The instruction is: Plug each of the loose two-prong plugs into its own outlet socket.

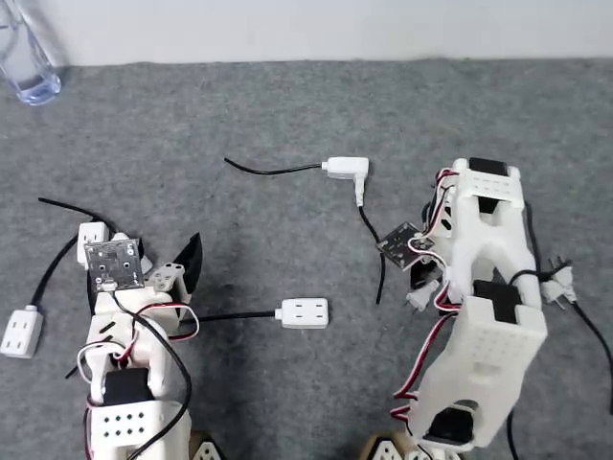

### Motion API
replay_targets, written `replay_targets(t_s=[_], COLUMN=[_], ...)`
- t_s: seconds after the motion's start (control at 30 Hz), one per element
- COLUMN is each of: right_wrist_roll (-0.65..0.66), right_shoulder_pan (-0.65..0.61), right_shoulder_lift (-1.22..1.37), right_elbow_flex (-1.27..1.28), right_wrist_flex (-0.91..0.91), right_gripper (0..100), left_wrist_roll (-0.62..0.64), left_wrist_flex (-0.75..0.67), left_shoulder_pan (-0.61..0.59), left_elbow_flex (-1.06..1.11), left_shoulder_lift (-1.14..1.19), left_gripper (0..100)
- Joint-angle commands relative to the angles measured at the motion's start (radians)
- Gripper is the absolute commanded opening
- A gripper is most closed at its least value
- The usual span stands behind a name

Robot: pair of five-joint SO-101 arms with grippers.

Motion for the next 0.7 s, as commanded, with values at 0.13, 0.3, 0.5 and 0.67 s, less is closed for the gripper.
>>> replay_targets(t_s=[0.13,0.3,0.5,0.67], right_wrist_roll=[0.008,0.008,0.008,0.008], right_shoulder_pan=[-0.019,-0.008,0.042,0.028], right_shoulder_lift=[0.079,0.079,0.088,0.137], right_elbow_flex=[-0.066,-0.072,-0.071,-0.095], right_wrist_flex=[-0.048,-0.082,-0.222,-0.236], right_gripper=[22.0,22.0,21.9,11.7], left_wrist_roll=[0.006,-0.038,-0.037,-0.037], left_wrist_flex=[0.003,0.005,0.005,0.005], left_shoulder_pan=[0.011,0.046,0.046,0.048], left_elbow_flex=[-0.002,0.002,0.005,0.005], left_shoulder_lift=[-0.015,-0.014,-0.02,-0.02], left_gripper=[29,29,29,29])
